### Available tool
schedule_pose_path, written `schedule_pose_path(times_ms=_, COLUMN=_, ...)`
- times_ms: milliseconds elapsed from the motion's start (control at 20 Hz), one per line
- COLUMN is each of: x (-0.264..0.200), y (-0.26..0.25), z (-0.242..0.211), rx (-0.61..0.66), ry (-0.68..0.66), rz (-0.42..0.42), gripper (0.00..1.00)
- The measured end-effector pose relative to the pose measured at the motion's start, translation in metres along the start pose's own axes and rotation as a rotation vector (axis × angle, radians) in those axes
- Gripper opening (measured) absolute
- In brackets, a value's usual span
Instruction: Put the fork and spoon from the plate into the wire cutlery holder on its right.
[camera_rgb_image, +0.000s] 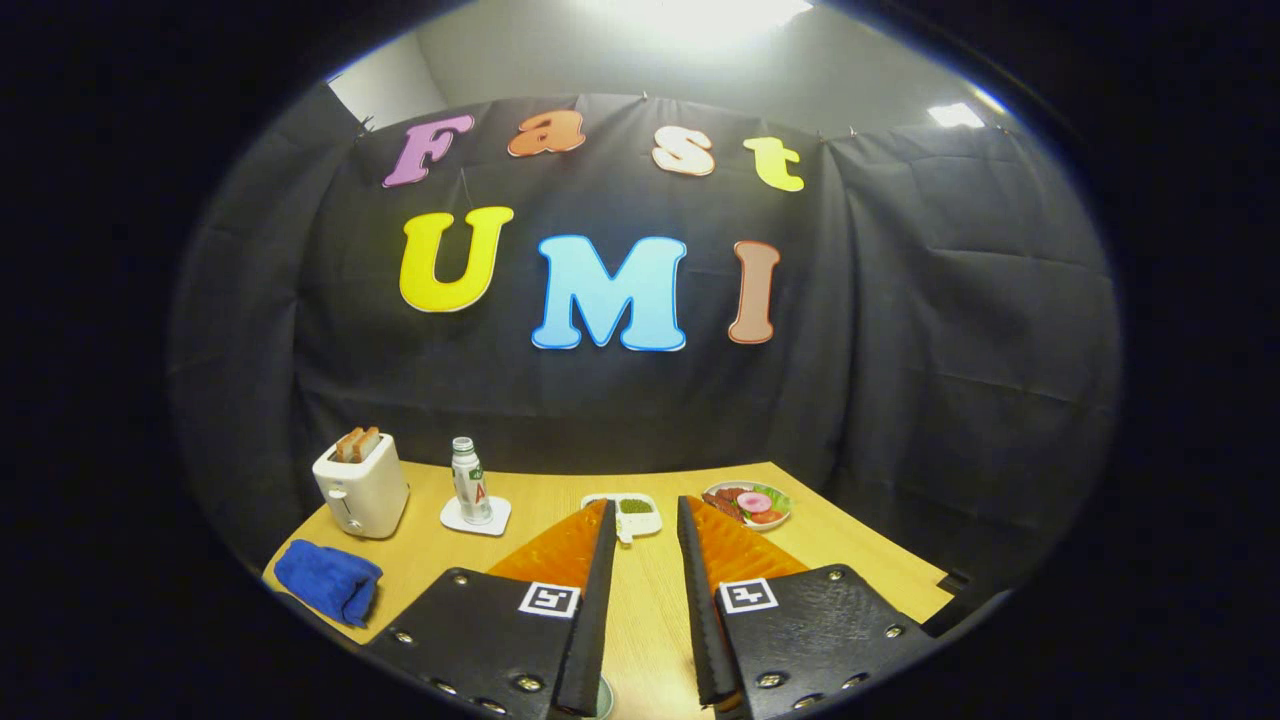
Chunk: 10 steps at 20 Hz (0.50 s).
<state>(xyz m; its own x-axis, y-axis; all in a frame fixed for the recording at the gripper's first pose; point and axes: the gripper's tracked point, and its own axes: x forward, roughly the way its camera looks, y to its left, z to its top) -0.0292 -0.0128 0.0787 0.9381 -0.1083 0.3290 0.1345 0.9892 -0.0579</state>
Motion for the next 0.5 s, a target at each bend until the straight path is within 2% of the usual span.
schedule_pose_path(times_ms=500, x=0.016, y=0.013, z=-0.014, rx=-0.014, ry=0.059, rz=0.043, gripper=0.37)
